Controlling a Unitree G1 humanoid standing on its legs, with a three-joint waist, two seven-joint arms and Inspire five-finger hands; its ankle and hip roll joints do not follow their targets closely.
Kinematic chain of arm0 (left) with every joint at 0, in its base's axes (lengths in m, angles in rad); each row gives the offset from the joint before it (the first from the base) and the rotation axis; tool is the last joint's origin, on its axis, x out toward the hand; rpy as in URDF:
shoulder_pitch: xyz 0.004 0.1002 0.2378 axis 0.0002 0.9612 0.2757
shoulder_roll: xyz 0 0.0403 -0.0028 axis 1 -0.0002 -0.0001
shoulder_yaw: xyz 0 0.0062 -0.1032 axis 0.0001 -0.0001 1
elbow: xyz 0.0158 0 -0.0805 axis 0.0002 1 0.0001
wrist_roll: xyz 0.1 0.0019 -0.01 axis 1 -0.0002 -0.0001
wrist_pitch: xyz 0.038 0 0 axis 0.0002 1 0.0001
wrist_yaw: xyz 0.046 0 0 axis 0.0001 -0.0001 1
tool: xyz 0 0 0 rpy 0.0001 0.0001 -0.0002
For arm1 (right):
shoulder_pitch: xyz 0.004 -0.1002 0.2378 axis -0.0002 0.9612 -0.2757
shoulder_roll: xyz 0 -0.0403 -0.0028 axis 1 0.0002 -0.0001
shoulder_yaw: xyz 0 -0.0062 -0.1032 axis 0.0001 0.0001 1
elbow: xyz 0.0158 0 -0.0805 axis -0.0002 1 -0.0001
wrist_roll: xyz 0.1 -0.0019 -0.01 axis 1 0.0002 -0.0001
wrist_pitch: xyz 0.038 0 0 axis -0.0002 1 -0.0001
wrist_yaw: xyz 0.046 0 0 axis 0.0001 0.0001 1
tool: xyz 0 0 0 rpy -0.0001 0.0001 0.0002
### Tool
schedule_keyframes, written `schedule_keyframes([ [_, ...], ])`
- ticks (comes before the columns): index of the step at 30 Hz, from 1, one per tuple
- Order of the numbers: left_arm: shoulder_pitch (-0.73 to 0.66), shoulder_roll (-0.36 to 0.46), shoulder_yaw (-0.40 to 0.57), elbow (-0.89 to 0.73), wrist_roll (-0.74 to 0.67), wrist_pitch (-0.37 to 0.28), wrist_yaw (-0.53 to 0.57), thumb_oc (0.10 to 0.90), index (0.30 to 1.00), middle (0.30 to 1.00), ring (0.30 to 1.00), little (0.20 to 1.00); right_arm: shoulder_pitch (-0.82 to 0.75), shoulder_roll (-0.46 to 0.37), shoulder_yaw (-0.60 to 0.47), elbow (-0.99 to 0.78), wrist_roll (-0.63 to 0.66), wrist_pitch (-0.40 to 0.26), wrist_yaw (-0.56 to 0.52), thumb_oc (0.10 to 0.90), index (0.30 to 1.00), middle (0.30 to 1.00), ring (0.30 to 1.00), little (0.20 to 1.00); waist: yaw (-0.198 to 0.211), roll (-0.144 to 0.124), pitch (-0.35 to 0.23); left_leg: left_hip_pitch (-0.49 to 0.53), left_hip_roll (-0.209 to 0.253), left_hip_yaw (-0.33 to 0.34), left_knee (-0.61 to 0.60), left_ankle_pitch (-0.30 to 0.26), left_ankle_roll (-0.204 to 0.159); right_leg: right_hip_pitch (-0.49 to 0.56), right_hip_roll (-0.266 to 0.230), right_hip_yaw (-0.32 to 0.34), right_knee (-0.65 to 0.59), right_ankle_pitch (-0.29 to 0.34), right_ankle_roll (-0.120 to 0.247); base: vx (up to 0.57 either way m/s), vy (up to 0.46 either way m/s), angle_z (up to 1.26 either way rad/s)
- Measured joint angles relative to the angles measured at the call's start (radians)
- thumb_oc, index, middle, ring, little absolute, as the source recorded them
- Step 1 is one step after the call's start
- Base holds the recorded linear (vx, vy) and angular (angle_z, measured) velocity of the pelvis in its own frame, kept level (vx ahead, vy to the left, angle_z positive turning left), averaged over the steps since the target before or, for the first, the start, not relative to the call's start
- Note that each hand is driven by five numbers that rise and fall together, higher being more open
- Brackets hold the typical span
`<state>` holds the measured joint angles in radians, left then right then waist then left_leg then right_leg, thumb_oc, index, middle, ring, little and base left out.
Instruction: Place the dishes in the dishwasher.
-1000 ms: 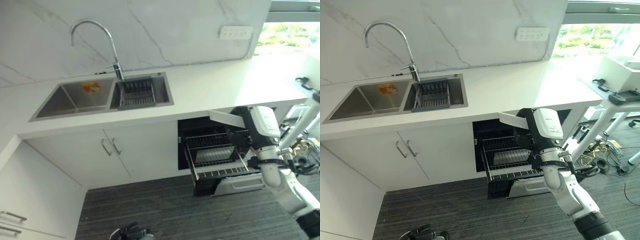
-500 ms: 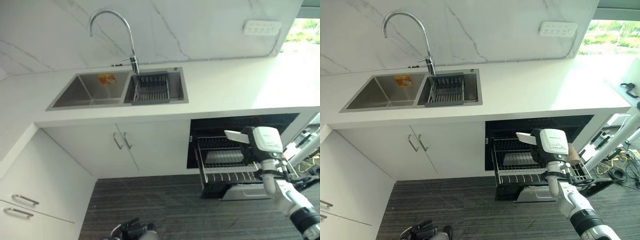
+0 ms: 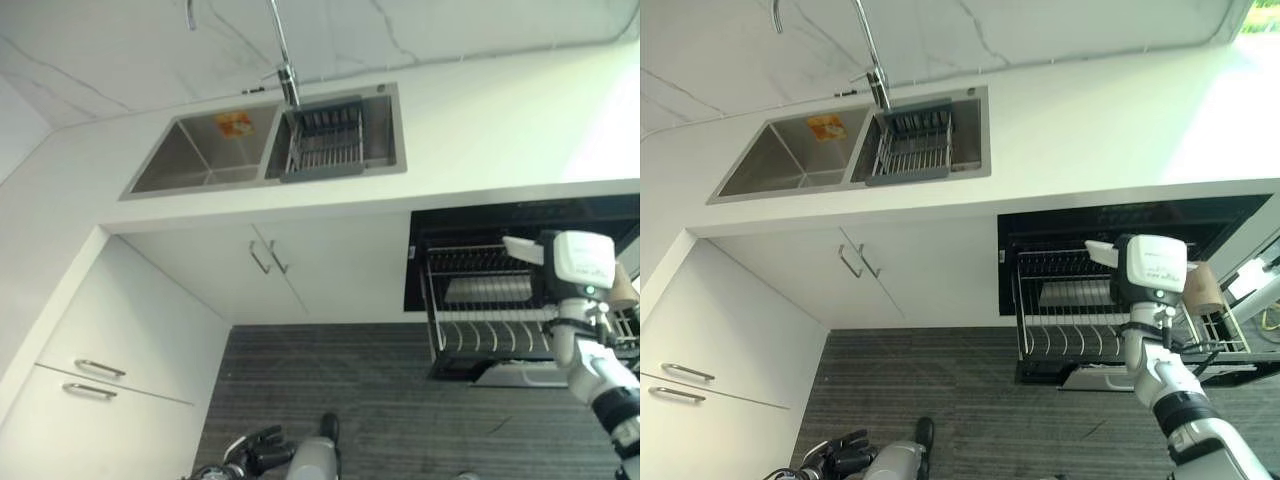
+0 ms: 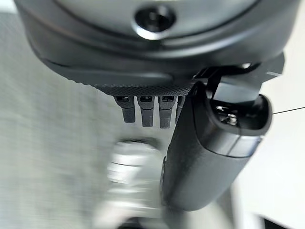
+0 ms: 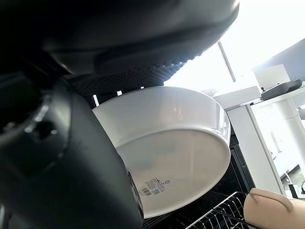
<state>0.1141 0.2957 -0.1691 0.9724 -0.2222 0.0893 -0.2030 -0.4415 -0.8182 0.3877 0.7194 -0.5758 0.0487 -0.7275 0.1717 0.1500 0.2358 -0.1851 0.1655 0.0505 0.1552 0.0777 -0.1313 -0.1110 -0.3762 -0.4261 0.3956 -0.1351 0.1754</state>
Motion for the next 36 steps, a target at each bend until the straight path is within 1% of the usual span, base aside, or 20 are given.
schedule_keyframes([
  [1,0.021,0.007,-0.006,0.001,0.0,0.006,0.0,0.8,0.9,0.9,0.9,0.9,-0.02,-0.013,0.006,0.001,0.0,-0.003,0.005,0.4,0.3,0.3,0.3,0.3,0.003,-0.002,0.005,-0.022,0.0,-0.002,0.002,0.004,-0.001,-0.027,-0.003,0.002,0.016,-0.006,-0.002,-0.08,-0.07,0.02],
  [2,0.031,0.011,-0.006,0.003,0.0,0.017,0.0,0.8,0.9,0.9,0.9,0.9,-0.046,-0.024,0.012,0.006,0.0,-0.002,0.008,0.4,0.3,0.3,0.3,0.3,0.003,0.004,0.021,-0.031,0.001,-0.003,0.002,0.01,-0.002,-0.043,-0.005,0.005,0.029,-0.01,-0.005,-0.06,-0.068,0.03],
  [3,0.037,0.012,-0.008,0.01,0.0,0.024,-0.002,0.8,0.9,0.9,0.9,0.9,-0.071,-0.03,0.013,0.016,0.0,0.0,0.01,0.4,0.3,0.3,0.3,0.3,0.004,0.003,0.05,-0.035,0.002,-0.006,0.002,0.017,-0.001,-0.049,-0.005,0.004,0.042,-0.013,-0.007,-0.03,-0.063,0.04],
  [5,0.045,0.022,-0.022,0.007,-0.001,0.029,-0.006,0.8,0.9,0.9,0.9,0.9,-0.098,-0.035,0.027,0.046,0.013,0.003,0.032,0.4,0.3,0.3,0.3,0.3,0.012,-0.009,0.078,-0.046,0.005,-0.01,0.0,0.023,-0.002,-0.064,-0.007,0.003,0.061,-0.024,-0.012,0.0,-0.028,0.07],
  [6,0.052,0.025,-0.022,0.0,-0.001,0.033,-0.005,0.8,0.9,0.9,0.9,0.9,-0.098,-0.035,0.036,0.048,0.028,0.003,0.051,0.4,0.3,0.3,0.3,0.3,0.022,-0.017,0.086,-0.045,0.006,-0.012,-0.003,0.023,0.0,-0.064,-0.007,0.003,0.064,-0.031,-0.009,0.0,-0.012,0.06],
  [8,0.055,0.027,-0.022,-0.007,-0.002,0.034,-0.006,0.8,0.9,0.9,0.9,0.9,-0.103,-0.035,0.043,0.048,0.029,0.001,0.072,0.4,0.3,0.3,0.3,0.3,0.028,-0.028,0.093,-0.046,0.005,-0.013,-0.005,0.02,0.005,-0.064,-0.008,0.003,0.065,-0.033,-0.012,-0.01,-0.013,0.04],
  [11,0.044,0.037,-0.027,-0.025,-0.008,0.029,-0.005,0.8,0.9,0.9,0.9,0.9,-0.134,-0.035,0.072,0.052,0.035,-0.004,0.098,0.4,0.3,0.3,0.3,0.3,0.028,-0.036,0.099,-0.061,0.001,-0.019,-0.004,0.023,0.007,-0.077,-0.011,0.003,0.069,-0.031,-0.011,-0.03,-0.034,0.05],
  [12,0.04,0.041,-0.027,-0.034,-0.009,0.025,-0.005,0.8,0.9,0.9,0.9,0.9,-0.14,-0.034,0.074,0.052,0.039,-0.007,0.109,0.4,0.3,0.3,0.3,0.3,0.03,-0.035,0.099,-0.064,0.001,-0.02,-0.005,0.024,0.007,-0.081,-0.011,0.003,0.071,-0.03,-0.01,-0.04,-0.06,0.05],
  [14,0.021,0.056,-0.036,-0.048,-0.01,0.016,-0.005,0.8,0.9,0.9,0.9,0.9,-0.185,-0.033,0.112,0.092,0.059,-0.019,0.134,0.4,0.3,0.3,0.3,0.3,0.035,-0.033,0.1,-0.078,0.001,-0.026,-0.005,0.033,0.005,-0.093,-0.011,-0.001,0.077,-0.03,-0.011,-0.04,-0.042,0.05],
  [16,-0.009,0.058,-0.04,-0.063,-0.01,0.015,-0.004,0.8,0.9,0.9,0.9,0.9,-0.206,-0.033,0.114,0.114,0.088,-0.02,0.164,0.4,0.3,0.3,0.3,0.3,0.044,-0.025,0.113,-0.08,0.001,-0.028,-0.005,0.04,-0.002,-0.095,-0.01,-0.003,0.078,-0.029,-0.013,-0.06,-0.04,0.03],
  [18,-0.018,0.069,-0.054,-0.086,-0.022,0.011,-0.005,0.8,0.9,0.9,0.9,0.9,-0.218,-0.032,0.115,0.123,0.089,-0.025,0.181,0.4,0.3,0.3,0.3,0.3,0.05,-0.028,0.122,-0.095,0.002,-0.028,-0.004,0.042,-0.001,-0.114,-0.01,-0.004,0.083,-0.03,-0.014,-0.06,-0.04,-0.03],
  [20,-0.037,0.075,-0.064,-0.09,-0.046,0.012,-0.005,0.8,0.9,0.9,0.9,0.9,-0.249,-0.032,0.119,0.146,0.101,-0.03,0.196,0.4,0.3,0.3,0.3,0.3,0.05,-0.027,0.143,-0.112,0.003,-0.031,-0.002,0.049,-0.002,-0.131,-0.009,-0.004,0.091,-0.028,-0.017,-0.06,-0.036,0.02],
  [21,-0.049,0.077,-0.063,-0.089,-0.047,0.011,-0.005,0.8,0.9,0.9,0.9,0.9,-0.256,-0.031,0.12,0.157,0.108,-0.025,0.215,0.4,0.3,0.3,0.3,0.3,0.054,-0.027,0.165,-0.116,0.003,-0.034,-0.003,0.051,-0.001,-0.132,-0.009,-0.004,0.093,-0.025,-0.022,-0.06,-0.041,0.05],
  [23,-0.056,0.08,-0.064,-0.08,-0.049,0.011,-0.005,0.8,0.9,0.9,0.9,0.9,-0.272,-0.023,0.135,0.159,0.109,-0.025,0.234,0.4,0.3,0.3,0.3,0.3,0.055,-0.03,0.176,-0.13,0.003,-0.035,-0.002,0.052,-0.001,-0.146,-0.009,-0.005,0.093,-0.025,-0.022,-0.09,-0.051,0.01],
  [26,-0.063,0.086,-0.073,-0.079,-0.049,-0.011,-0.005,0.8,0.9,0.9,0.9,0.9,-0.328,0.009,0.154,0.229,0.11,-0.025,0.239,0.4,0.3,0.3,0.3,0.3,0.056,-0.03,0.18,-0.146,0.003,-0.039,-0.001,0.057,-0.001,-0.161,-0.008,-0.007,0.096,-0.021,-0.028,-0.05,-0.024,0.03],
  [29,-0.075,0.087,-0.077,-0.079,-0.05,-0.015,-0.005,0.8,0.9,0.9,0.9,0.9,-0.329,0.023,0.154,0.231,0.119,-0.015,0.241,0.4,0.3,0.3,0.3,0.3,0.056,-0.03,0.18,-0.157,0.003,-0.05,-0.002,0.059,-0.002,-0.162,-0.008,-0.021,0.094,-0.025,-0.023,-0.04,-0.011,0.09],
  [33,-0.104,0.089,-0.104,-0.083,-0.053,-0.028,-0.005,0.8,0.9,0.9,0.9,0.9,-0.348,0.034,0.154,0.234,0.129,-0.002,0.242,0.4,0.3,0.3,0.3,0.3,0.056,-0.015,0.204,-0.173,0.003,-0.056,-0.004,0.067,-0.001,-0.177,-0.008,-0.02,0.1,-0.026,-0.022,-0.04,0.001,0.04],
  [35,-0.106,0.089,-0.104,-0.082,-0.059,-0.031,-0.004,0.8,0.9,0.9,0.9,0.9,-0.352,0.039,0.154,0.238,0.13,-0.001,0.242,0.4,0.3,0.3,0.3,0.3,0.056,-0.015,0.205,-0.185,0.003,-0.056,-0.004,0.069,0.0,-0.19,-0.008,-0.02,0.103,-0.025,-0.024,-0.02,0.004,0.0],
  [36,-0.111,0.089,-0.104,-0.079,-0.082,-0.03,-0.004,0.8,0.9,0.9,0.9,0.9,-0.353,0.047,0.154,0.24,0.135,0.001,0.243,0.4,0.3,0.3,0.3,0.3,0.053,-0.014,0.205,-0.195,0.003,-0.057,-0.004,0.071,0.0,-0.198,-0.008,-0.021,0.106,-0.018,-0.035,-0.03,0.02,0.01],
])
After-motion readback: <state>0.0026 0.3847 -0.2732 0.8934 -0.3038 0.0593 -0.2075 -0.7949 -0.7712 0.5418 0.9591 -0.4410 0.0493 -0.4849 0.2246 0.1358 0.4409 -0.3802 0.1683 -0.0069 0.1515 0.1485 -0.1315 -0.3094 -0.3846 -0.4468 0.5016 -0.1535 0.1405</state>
